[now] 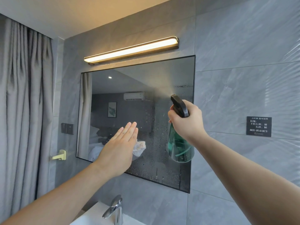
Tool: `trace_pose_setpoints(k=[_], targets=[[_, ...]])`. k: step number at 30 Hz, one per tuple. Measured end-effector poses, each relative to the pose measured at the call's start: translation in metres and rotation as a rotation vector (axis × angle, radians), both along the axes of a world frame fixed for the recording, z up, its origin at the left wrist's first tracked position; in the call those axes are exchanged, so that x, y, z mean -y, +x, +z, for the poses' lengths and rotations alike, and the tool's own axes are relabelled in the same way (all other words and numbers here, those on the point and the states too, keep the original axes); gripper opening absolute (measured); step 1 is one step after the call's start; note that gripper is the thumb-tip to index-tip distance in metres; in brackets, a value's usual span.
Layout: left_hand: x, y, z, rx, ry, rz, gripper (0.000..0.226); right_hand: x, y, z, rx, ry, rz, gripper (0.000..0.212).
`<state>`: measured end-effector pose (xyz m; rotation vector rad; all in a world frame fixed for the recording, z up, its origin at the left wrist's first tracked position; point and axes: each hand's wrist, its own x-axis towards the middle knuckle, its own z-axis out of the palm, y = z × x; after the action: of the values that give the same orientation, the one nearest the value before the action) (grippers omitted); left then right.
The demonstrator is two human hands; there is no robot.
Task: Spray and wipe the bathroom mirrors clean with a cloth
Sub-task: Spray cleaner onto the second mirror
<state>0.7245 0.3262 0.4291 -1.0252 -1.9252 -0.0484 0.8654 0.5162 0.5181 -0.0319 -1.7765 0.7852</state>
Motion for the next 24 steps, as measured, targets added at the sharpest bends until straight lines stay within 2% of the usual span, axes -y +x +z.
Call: trace_pose_setpoints(k=[3,7,14,24], targets=[[0.002,0.002,-0.002,0.008,0.018,-0.037,0.088,0.002,0.0,-0.012,0.029,0.039,-0.046,0.012],[0.004,0.003,-0.005,0.043,0.021,-0.104,0.084,0.006,0.002,-0.027,-0.002,0.011,-0.049,0.006],[0.001,0.005,-0.009,0.076,0.025,-0.114,0.081,0.011,0.001,-0.052,0.078,-0.006,-0.054,0.01],[0.001,0.001,-0.01,0.131,0.008,-0.076,0.085,0.012,0.002,-0.066,0.062,-0.022,-0.057,0.01]])
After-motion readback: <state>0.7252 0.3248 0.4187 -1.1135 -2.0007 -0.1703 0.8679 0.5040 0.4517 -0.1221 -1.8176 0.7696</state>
